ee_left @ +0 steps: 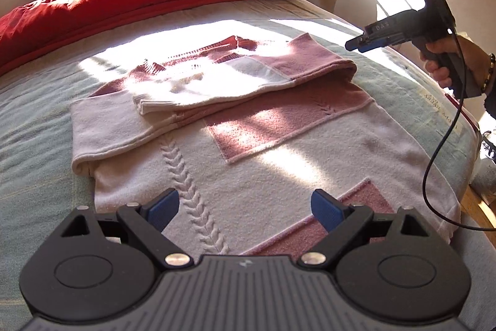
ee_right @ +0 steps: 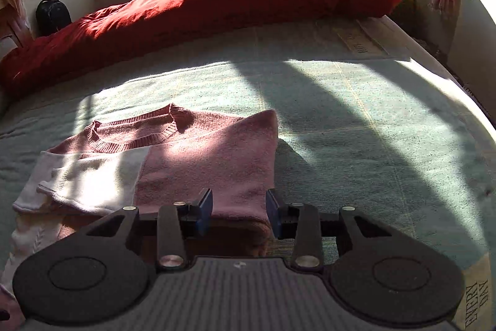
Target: Fold clothes
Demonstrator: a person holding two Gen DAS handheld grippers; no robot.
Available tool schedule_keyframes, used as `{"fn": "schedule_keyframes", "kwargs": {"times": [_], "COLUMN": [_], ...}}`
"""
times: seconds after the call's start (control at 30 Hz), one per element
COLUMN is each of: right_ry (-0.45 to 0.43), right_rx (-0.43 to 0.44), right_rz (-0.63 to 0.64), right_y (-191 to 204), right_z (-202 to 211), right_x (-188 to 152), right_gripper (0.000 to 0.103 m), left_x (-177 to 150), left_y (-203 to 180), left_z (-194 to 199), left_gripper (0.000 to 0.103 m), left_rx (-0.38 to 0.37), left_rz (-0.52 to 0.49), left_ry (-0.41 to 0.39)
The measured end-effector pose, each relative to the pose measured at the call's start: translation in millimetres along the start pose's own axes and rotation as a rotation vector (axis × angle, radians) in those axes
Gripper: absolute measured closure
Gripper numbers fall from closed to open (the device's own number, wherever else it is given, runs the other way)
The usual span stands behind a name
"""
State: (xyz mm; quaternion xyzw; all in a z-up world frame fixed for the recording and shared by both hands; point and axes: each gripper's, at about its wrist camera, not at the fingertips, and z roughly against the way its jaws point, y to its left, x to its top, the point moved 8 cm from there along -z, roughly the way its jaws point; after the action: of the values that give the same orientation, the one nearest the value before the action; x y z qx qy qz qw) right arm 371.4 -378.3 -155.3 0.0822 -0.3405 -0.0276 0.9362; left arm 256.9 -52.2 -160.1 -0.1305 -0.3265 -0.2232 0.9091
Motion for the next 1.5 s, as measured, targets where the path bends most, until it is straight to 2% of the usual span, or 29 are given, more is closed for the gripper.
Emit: {"fn": "schedule_keyframes", "kwargs": {"times": [0.1, 0.17, 0.27, 0.37, 0.47, 0.67, 0.73, 0.77, 0.83, 1.0, 1.07, 1.17, 1.27, 1.4, 1.5], "right_ry": [0.031, 0.019, -0.034, -0.089, -0.065, -0.049, -0.043, -0.040, -0.060, -0.101, -0.082, -0.022, 0.005, -0.036, -0.066], "right_rx": [0.013, 0.020, 0.039, 0.022, -0.059, -0.080, -0.063, -0.055, -0.052, -0.005, 0.015, -0.040, -0.047, -0.024, -0.047], "right_rz": [0.011, -0.002, -0.034, -0.045, 0.011, 0.079, 0.085, 0.090, 0.107, 0.128, 0.149, 0.204, 0.170, 0.151, 0.179], "right_y": [-13, -18, -22, -29, -39, -37, -34, -33, -30, -7, 7, 14, 3, 7, 13], "right_z": [-7, -17, -27, -32, -38, -40, -30, -24, -10, -9, -23, -46, -53, -35, -36], "right_x": [-30, -41, -41, -32, -35, -40, -39, -39, -36, -8, -4, -16, -31, -15, 6], "right_gripper": [0.057, 0.057, 0.057, 0.057, 0.058, 0.058, 0.062, 0.077, 0.098, 0.098, 0.098, 0.099, 0.103, 0.101, 0.100], "left_x": [28, 51, 85, 110, 116, 94, 94, 94, 97, 99, 97, 90, 82, 84, 85], "left_y": [-6, -10, -12, -10, -1, 28, 27, 26, 27, 39, 44, 54, 60, 60, 62], "left_z": [-17, -32, -56, -85, -119, -172, -165, -160, -147, -135, -134, -141, -144, -134, -134], "left_gripper": [0.011, 0.011, 0.011, 0.011, 0.011, 0.011, 0.011, 0.011, 0.011, 0.011, 0.010, 0.010, 0.010, 0.010, 0.010], "left_rx": [-0.012, -0.012, -0.020, -0.037, -0.041, 0.013, 0.011, 0.013, 0.013, 0.013, 0.018, 0.042, 0.055, 0.046, 0.037], "left_rz": [-0.015, -0.021, -0.005, 0.026, 0.080, 0.135, 0.116, 0.113, 0.105, 0.138, 0.157, 0.167, 0.148, 0.124, 0.124], "left_ry": [-0.008, -0.020, -0.061, -0.095, -0.071, 0.008, 0.000, 0.011, -0.018, -0.049, -0.049, -0.022, -0.010, -0.028, -0.035]}}
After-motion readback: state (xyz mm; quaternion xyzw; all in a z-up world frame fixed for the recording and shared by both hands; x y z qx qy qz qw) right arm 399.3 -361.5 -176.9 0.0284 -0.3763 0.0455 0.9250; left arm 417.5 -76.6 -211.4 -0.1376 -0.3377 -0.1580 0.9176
